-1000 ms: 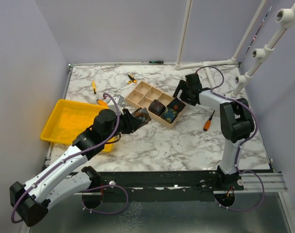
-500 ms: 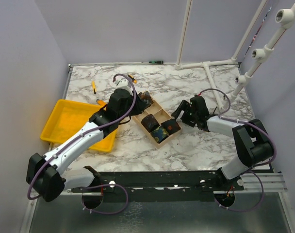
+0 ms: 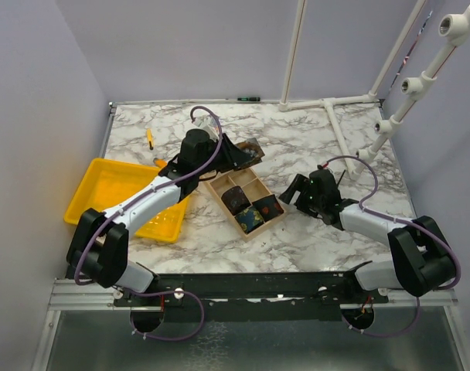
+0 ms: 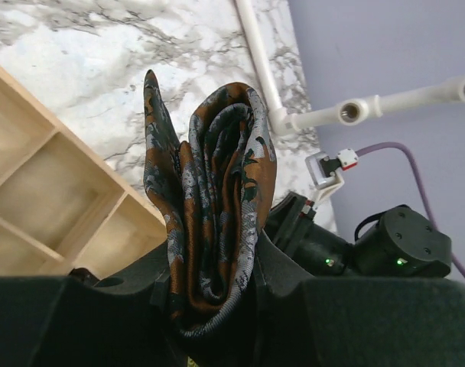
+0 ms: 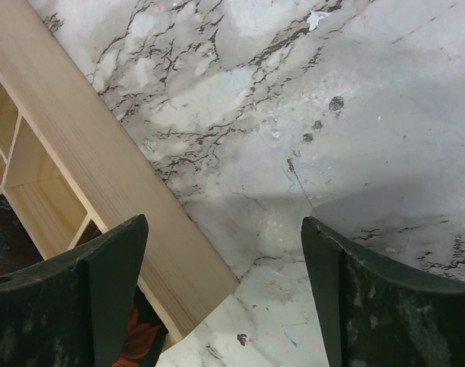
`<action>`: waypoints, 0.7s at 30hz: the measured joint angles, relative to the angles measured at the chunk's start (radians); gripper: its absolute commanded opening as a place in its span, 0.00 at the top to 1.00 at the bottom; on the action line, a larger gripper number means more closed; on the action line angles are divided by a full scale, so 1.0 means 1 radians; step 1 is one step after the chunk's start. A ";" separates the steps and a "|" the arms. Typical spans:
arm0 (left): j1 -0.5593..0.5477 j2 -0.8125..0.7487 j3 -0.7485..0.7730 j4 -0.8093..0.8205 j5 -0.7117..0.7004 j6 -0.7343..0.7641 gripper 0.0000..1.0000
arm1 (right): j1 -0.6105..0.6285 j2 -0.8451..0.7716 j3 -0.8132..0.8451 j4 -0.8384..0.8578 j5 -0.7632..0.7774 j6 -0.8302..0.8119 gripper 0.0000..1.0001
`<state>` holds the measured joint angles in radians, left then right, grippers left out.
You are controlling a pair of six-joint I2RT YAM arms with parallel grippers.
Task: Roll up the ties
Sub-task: Place the tie in the storage box.
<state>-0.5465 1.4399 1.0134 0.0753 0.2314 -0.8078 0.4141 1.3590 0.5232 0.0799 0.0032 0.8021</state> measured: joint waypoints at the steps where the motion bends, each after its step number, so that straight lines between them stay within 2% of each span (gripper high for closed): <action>1: 0.010 0.005 -0.016 0.043 0.030 -0.025 1.00 | 0.000 -0.001 -0.001 0.000 0.000 -0.002 0.13; 9: 0.070 0.140 -0.061 0.181 0.165 -0.117 1.00 | 0.002 0.001 -0.003 0.008 -0.001 -0.018 0.13; 17: 0.076 0.243 -0.066 0.183 0.173 -0.130 1.00 | 0.002 0.002 -0.013 0.034 -0.001 -0.029 0.13; 21: 0.076 0.280 -0.043 0.121 0.171 -0.111 1.00 | 0.003 -0.001 -0.016 0.039 -0.002 -0.034 0.13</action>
<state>-0.4706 1.7195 0.9703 0.1963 0.4023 -0.9188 0.4171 1.3579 0.5068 0.1188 0.0017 0.7677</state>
